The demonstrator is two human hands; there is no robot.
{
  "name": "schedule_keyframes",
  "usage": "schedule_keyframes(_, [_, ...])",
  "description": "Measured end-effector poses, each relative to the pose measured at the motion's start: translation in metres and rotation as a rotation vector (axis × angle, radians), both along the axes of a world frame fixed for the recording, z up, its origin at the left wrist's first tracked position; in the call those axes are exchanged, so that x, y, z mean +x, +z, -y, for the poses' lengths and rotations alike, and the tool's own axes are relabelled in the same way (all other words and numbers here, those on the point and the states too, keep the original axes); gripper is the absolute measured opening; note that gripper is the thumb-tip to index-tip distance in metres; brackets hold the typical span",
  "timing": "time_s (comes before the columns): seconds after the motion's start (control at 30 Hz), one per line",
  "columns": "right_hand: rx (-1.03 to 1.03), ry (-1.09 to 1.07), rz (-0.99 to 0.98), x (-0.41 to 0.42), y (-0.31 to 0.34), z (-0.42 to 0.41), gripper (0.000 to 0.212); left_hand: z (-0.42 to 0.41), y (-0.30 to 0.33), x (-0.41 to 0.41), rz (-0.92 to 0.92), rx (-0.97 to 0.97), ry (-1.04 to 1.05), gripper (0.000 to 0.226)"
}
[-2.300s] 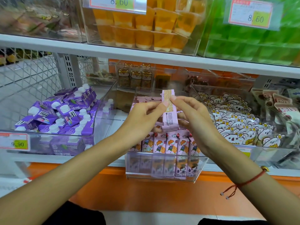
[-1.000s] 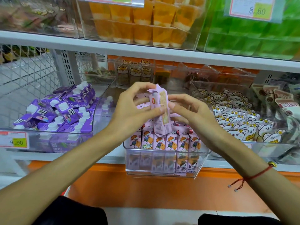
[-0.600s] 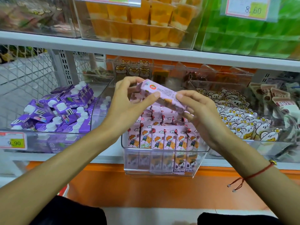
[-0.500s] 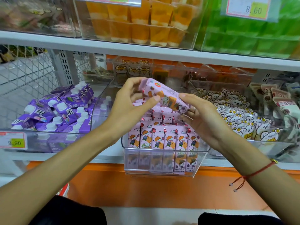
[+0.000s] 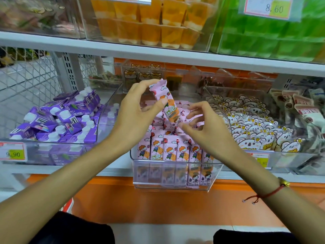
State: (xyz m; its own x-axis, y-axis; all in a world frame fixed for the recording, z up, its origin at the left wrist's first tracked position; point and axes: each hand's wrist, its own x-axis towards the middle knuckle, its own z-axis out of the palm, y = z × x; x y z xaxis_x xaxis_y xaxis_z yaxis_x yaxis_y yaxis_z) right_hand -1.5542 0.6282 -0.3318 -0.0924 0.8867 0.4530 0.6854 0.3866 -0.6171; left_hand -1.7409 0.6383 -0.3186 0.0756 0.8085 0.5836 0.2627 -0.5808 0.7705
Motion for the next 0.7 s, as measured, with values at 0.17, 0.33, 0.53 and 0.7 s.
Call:
schedule_keyframes(0.17, [-0.018,0.066,0.396,0.000,-0.006,0.006,0.024,-0.004,-0.007,-0.004,-0.242,0.032,-0.031,0.037])
schedule_keyframes(0.33, [-0.054,0.091,0.527,0.006,-0.004,0.012,0.044,-0.009,-0.004,-0.009,-0.320,0.122,-0.020,0.032])
schedule_keyframes(0.53, [-0.033,0.115,0.684,0.009,-0.007,0.017,0.047,-0.011,0.000,-0.005,-0.400,0.146,-0.004,0.026])
schedule_keyframes(0.7, [-0.036,0.106,0.694,0.013,-0.007,0.019,0.044,-0.012,0.016,-0.009,-0.460,0.101,-0.056,0.028])
